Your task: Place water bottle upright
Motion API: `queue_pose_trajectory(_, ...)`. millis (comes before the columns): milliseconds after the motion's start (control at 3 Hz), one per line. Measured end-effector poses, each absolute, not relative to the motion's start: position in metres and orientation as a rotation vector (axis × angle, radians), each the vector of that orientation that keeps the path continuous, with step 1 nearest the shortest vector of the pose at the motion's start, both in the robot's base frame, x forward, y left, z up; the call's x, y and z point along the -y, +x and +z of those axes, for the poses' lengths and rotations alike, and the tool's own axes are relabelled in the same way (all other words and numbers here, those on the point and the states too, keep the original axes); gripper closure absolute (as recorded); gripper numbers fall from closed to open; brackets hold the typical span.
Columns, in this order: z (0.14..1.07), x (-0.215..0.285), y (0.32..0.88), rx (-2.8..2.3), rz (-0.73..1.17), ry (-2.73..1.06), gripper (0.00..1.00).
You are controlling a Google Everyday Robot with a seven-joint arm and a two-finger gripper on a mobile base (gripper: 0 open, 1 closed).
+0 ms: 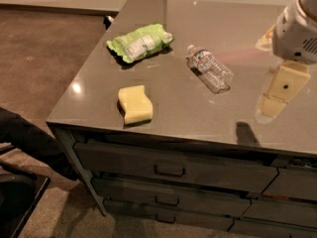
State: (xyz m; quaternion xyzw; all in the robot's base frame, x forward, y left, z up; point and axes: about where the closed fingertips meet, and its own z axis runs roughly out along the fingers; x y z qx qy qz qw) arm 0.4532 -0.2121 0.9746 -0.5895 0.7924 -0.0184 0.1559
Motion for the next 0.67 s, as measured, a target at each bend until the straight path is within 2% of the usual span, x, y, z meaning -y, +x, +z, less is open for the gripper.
queue_pose_trajectory(667,0.973,0.199,0.514,-2.416,0.034,-1.500,0.00)
